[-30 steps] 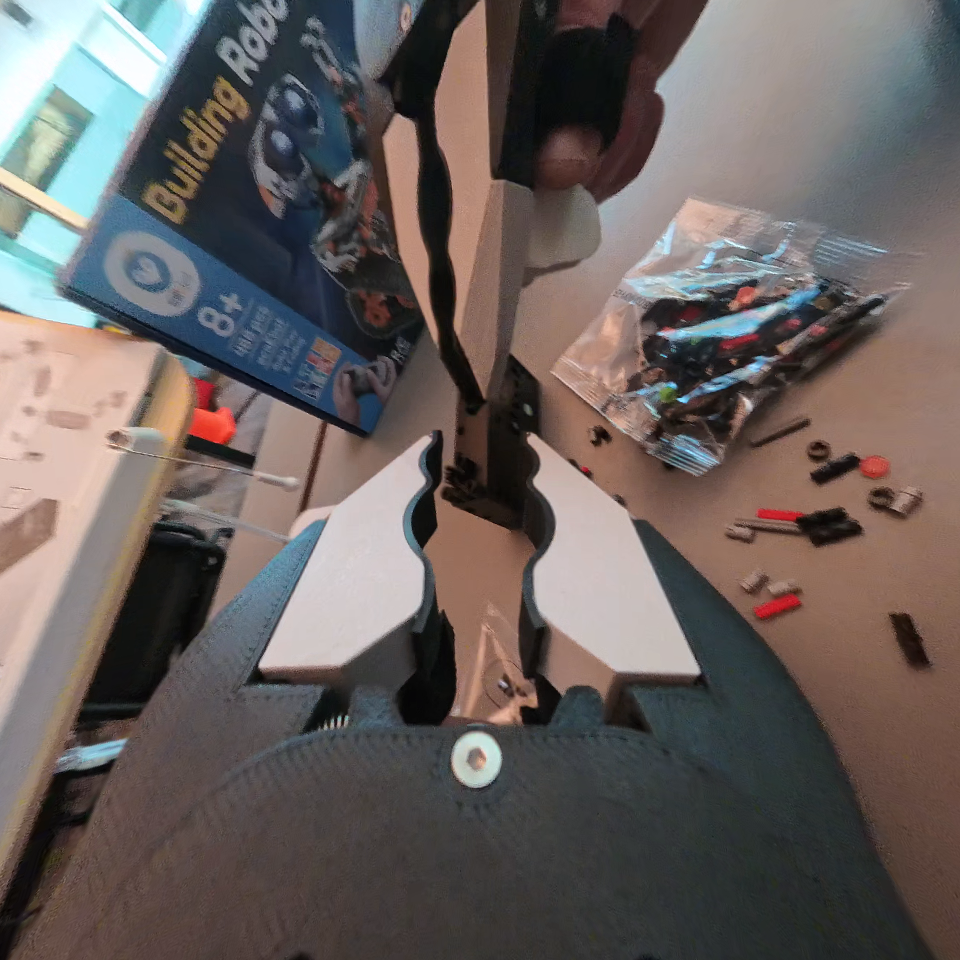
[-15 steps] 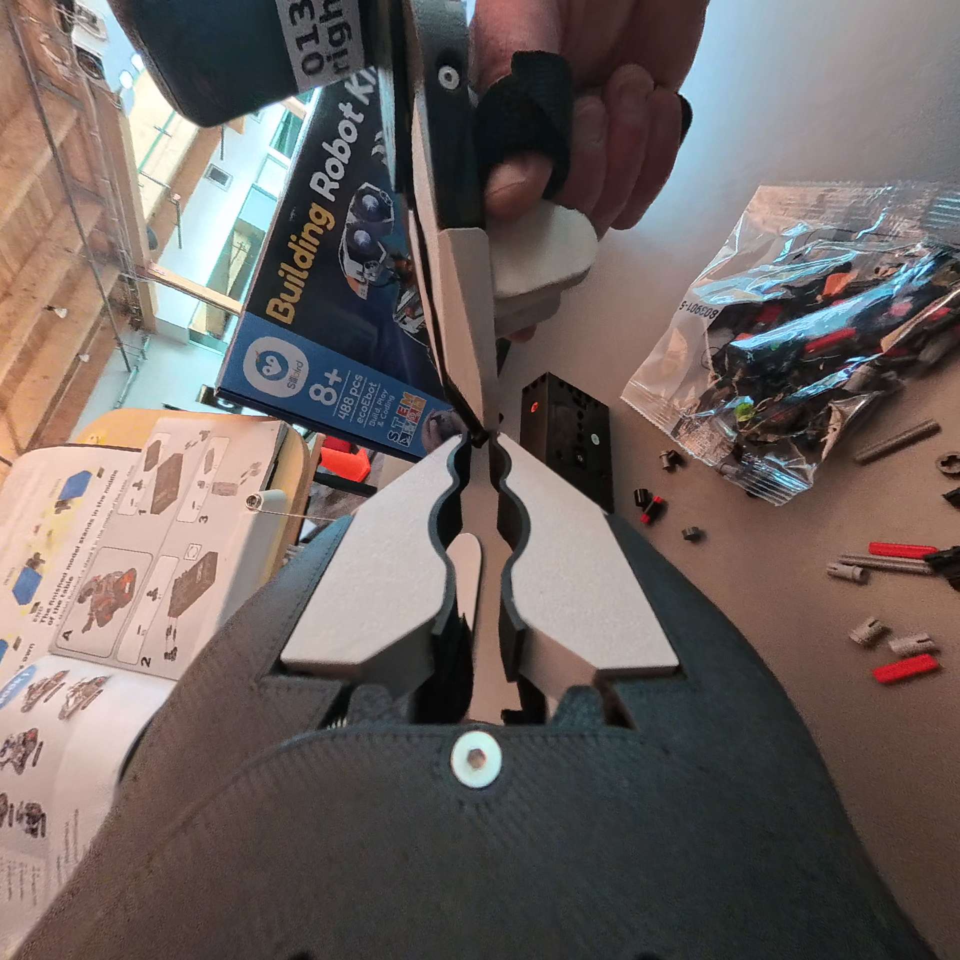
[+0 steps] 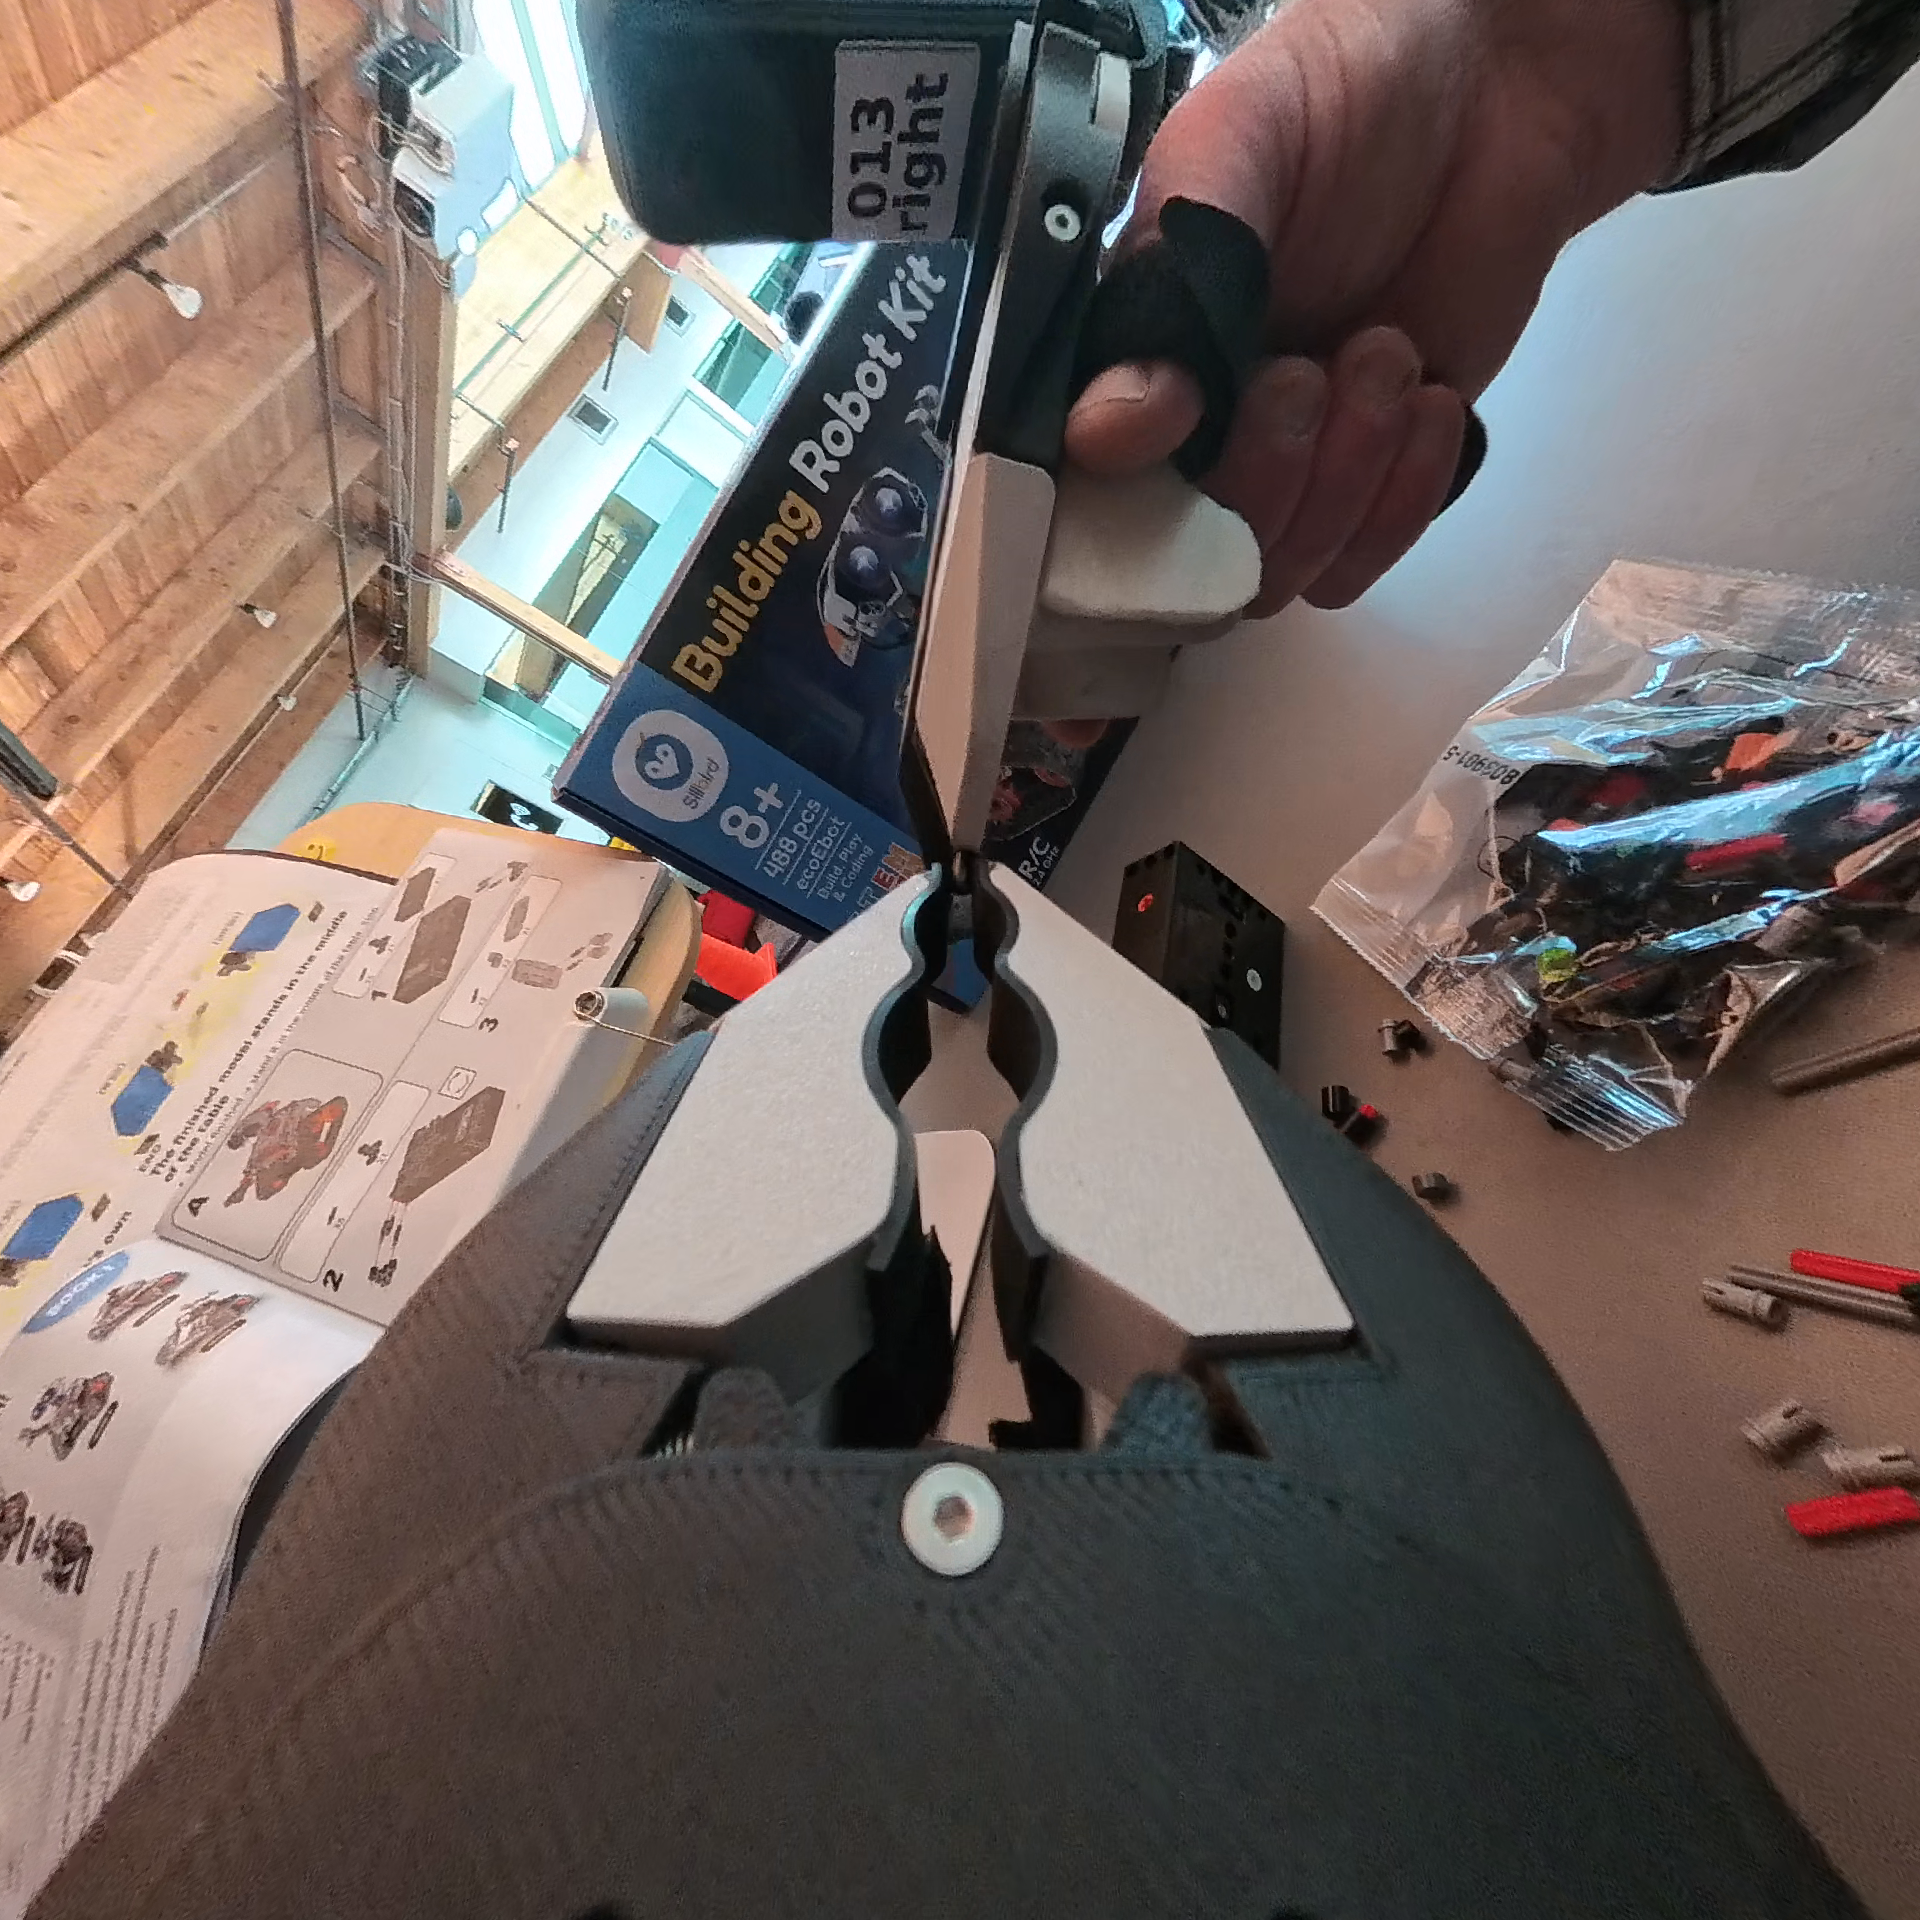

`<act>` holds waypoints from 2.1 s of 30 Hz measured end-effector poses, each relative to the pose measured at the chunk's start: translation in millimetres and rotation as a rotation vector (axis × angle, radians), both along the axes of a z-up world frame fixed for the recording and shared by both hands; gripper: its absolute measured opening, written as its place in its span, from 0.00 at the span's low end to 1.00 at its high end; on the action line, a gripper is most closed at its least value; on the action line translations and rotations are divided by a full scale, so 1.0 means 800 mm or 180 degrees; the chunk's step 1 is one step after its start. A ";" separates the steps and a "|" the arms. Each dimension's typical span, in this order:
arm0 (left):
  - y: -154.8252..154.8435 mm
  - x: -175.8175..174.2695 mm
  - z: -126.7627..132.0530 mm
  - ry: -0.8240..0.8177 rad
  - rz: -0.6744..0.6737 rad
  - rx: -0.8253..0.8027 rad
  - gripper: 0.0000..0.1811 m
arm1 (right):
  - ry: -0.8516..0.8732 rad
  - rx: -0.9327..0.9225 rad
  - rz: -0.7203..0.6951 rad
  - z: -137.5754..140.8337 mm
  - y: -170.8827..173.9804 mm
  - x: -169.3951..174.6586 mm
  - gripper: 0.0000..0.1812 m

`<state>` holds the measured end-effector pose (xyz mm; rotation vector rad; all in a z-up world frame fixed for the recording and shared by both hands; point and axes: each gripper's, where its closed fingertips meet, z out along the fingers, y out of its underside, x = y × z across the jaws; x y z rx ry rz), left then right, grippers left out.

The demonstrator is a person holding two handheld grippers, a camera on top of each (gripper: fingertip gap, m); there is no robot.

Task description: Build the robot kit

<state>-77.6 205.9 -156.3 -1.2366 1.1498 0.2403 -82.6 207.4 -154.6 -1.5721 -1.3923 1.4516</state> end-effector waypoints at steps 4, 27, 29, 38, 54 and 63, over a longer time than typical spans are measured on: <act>0.000 -0.001 0.004 -0.0068 0.0005 0.0040 0.01 | -0.0007 0.0043 0.0044 0.002 -0.003 0.000 0.04; 0.053 -0.042 -0.119 -0.0685 0.0329 -0.2097 0.14 | -0.1785 0.2843 0.0873 -0.091 0.047 -0.020 0.01; 0.053 -0.041 -0.119 -0.0734 0.0303 -0.2131 0.14 | -0.1867 0.2938 0.0930 -0.093 0.050 -0.022 0.01; 0.054 -0.038 -0.119 -0.0757 0.0235 -0.2161 0.13 | -0.2216 0.3119 0.1240 -0.102 0.052 -0.020 0.01; 0.051 -0.033 -0.118 -0.0728 0.0195 -0.2190 0.13 | -0.2851 0.2893 0.2182 -0.107 0.047 -0.017 0.00; 0.052 -0.032 -0.119 -0.0730 0.0171 -0.2197 0.13 | -0.2562 0.2478 0.1887 -0.107 0.048 -0.017 0.01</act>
